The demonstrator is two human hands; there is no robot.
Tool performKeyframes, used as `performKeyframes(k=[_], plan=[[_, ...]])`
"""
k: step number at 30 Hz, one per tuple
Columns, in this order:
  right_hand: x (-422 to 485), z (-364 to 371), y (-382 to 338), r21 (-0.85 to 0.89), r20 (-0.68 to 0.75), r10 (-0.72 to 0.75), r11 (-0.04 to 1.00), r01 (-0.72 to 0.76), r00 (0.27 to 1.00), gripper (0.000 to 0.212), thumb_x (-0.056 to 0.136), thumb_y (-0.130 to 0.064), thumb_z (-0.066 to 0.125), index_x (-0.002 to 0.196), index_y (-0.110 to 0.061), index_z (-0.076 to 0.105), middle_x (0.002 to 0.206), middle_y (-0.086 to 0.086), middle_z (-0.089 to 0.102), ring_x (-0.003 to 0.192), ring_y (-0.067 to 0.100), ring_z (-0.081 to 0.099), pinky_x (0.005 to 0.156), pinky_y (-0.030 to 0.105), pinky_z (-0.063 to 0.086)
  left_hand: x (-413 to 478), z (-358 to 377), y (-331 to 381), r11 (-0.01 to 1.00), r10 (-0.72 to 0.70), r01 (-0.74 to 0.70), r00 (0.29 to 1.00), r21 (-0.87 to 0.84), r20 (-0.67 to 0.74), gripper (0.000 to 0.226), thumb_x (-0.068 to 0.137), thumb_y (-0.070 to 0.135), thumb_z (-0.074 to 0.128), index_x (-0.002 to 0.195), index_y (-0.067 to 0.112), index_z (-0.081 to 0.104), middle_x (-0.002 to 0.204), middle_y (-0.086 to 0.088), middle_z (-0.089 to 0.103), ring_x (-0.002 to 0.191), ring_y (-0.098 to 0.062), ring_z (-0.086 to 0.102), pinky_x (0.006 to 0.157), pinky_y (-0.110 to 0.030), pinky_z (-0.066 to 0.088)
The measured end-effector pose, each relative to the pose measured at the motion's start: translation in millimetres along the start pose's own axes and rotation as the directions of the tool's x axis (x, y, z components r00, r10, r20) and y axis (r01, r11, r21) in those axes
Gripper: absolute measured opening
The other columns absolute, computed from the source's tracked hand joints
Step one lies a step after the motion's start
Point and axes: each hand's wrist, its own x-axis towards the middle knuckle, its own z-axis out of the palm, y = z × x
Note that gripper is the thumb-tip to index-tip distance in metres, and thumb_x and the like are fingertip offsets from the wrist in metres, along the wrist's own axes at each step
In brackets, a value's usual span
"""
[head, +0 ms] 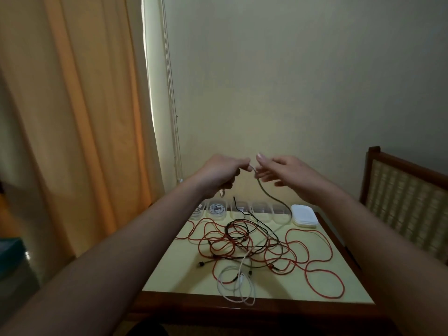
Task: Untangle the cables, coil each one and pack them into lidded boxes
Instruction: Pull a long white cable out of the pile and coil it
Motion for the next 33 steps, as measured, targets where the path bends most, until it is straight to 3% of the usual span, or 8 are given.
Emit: performKeyframes(k=[5, 10, 14, 18, 21, 25, 30, 33], plan=[[-4.0, 1.3, 1.1, 0.209, 0.117, -0.01, 0.978, -0.014, 0.993, 0.023, 0.102, -0.022, 0.059, 0.111, -0.002, 0.065, 0.08, 0.005, 0.066, 0.062, 0.02, 0.063, 0.066, 0.036, 0.049, -1.0, -5.7, 2.2, 0.952, -0.066, 0.118, 0.98, -0.283, 0.186, 0.025, 0.099, 0.019, 0.048, 0.1, 0.005, 0.07, 0.057, 0.005, 0.039, 0.048, -0.011, 0.037, 0.05, -0.023, 0.028], [-0.2, -1.9, -0.1, 0.101, 0.004, -0.023, 0.995, 0.022, 1.0, 0.021, 0.105, -0.024, 0.052, 0.103, -0.008, 0.065, 0.078, 0.003, 0.054, 0.053, 0.015, 0.045, 0.048, 0.029, 0.037, -7.3, -5.9, 1.0, 0.908, 0.314, -0.308, 0.949, 0.283, 0.024, 0.021, 0.098, 0.032, 0.059, 0.101, 0.02, 0.076, 0.072, 0.005, 0.074, 0.066, -0.014, 0.059, 0.063, -0.027, 0.042], [0.7, -8.8, 0.4, 0.018, -0.121, -0.105, 0.994, 0.108, 0.987, 0.019, 0.104, -0.029, 0.053, 0.095, -0.017, 0.066, 0.072, -0.004, 0.058, 0.052, 0.011, 0.042, 0.049, 0.026, 0.034, -7.0, -4.5, 0.3, 0.797, 0.479, -0.448, 0.877, 0.405, 0.028, 0.022, 0.1, 0.039, 0.057, 0.102, 0.023, 0.071, 0.066, 0.006, 0.07, 0.057, -0.013, 0.062, 0.061, -0.028, 0.051], [-0.3, -13.3, 3.4, -0.109, -0.16, -0.231, 0.971, 0.215, 0.96, 0.02, 0.103, -0.033, 0.056, 0.094, -0.02, 0.069, 0.068, -0.009, 0.061, 0.055, 0.003, 0.046, 0.06, 0.028, 0.041, -4.8, -3.9, -0.3, 0.904, 0.395, -0.381, 0.918, 0.193, -0.039, 0.021, 0.099, 0.036, 0.058, 0.103, 0.017, 0.067, 0.058, 0.005, 0.049, 0.05, -0.012, 0.045, 0.045, -0.023, 0.039], [-4.7, -12.0, 5.7, -0.096, -0.16, -0.277, 0.96, 0.264, 0.947, 0.021, 0.101, -0.035, 0.059, 0.092, -0.017, 0.067, 0.07, -0.007, 0.062, 0.059, 0.002, 0.049, 0.064, 0.029, 0.042, -0.3, -5.5, 6.9, 0.956, 0.226, -0.243, 0.967, -0.165, -0.116, 0.017, 0.099, 0.022, 0.054, 0.109, 0.016, 0.066, 0.05, 0.011, 0.038, 0.046, -0.009, 0.031, 0.044, -0.023, 0.026], [-6.5, -8.0, 8.6, -0.003, -0.245, -0.27, 0.961, 0.278, 0.931, 0.023, 0.099, -0.034, 0.062, 0.085, -0.017, 0.065, 0.072, -0.001, 0.058, 0.056, -0.002, 0.047, 0.059, 0.022, 0.039, 3.8, -20.4, 16.1, 0.742, 0.068, -0.07, 0.997, -0.667, -0.029, 0.032, 0.095, 0.009, 0.034, 0.118, 0.011, 0.056, 0.055, 0.007, 0.033, 0.042, -0.008, 0.023, 0.042, -0.023, 0.02], [-2.2, -11.0, 16.7, 0.224, -0.333, -0.206, 0.931, 0.289, 0.92, 0.013, 0.093, -0.01, 0.066, 0.081, -0.016, 0.067, 0.072, -0.001, 0.061, 0.058, 0.009, 0.043, 0.058, 0.024, 0.035, 3.2, -31.9, 26.2, 0.49, -0.001, 0.011, 1.0, -0.872, 0.012, 0.019, 0.101, 0.006, 0.041, 0.115, 0.014, 0.051, 0.068, 0.004, 0.044, 0.045, -0.008, 0.028, 0.039, -0.019, 0.029], [-1.2, -13.1, 25.6, 0.135, -0.405, -0.22, 0.946, 0.296, 0.887, 0.008, 0.092, -0.013, 0.069, 0.085, -0.017, 0.07, 0.078, -0.002, 0.066, 0.063, 0.006, 0.05, 0.063, 0.024, 0.041, 6.6, -38.8, 28.4, 0.431, -0.027, 0.01, 1.0, -0.902, -0.002, 0.012, 0.104, 0.008, 0.044, 0.108, 0.014, 0.053, 0.058, 0.005, 0.048, 0.035, -0.006, 0.028, 0.034, -0.016, 0.022]])
